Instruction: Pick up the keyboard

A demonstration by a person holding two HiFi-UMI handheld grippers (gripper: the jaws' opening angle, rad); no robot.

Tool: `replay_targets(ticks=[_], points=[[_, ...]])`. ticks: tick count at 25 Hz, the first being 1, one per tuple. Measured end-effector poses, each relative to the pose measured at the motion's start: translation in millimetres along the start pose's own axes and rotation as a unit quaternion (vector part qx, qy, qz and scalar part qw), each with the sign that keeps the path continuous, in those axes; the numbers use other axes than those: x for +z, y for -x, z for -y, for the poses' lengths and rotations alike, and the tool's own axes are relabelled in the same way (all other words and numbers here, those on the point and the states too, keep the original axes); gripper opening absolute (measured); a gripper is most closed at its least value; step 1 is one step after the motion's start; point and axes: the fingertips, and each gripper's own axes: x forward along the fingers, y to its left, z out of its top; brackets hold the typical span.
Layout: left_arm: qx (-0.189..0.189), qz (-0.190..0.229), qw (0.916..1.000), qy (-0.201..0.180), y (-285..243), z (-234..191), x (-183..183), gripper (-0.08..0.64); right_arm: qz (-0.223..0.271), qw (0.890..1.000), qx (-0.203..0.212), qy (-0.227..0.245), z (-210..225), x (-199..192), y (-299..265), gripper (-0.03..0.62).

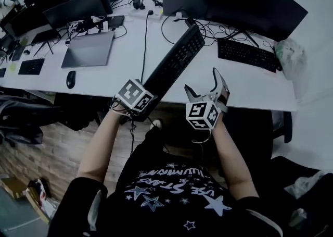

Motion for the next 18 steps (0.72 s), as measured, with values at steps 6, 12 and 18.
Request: replay_targets(ticks=[6,12,18], points=[[-0.022,0.1,0.9908,0.089,19.6,54.3,-14.3,0.091,0.009,0.994,0.028,-0.107,0.1,-8.4,54.2,0.225],[-0.039,0.182,0.969,0.162,31.9,93.7,-35.1,0.091,0.022,0.981,0.029,-0.189,3.3,-22.9,82.1,0.008],[-0.04,0.215,0.9578,0.186,37.5,111.8,-62.1,0.091,0.041,0.97,0.068,-0.228,-8.3,-30.9,90.4,0.006]])
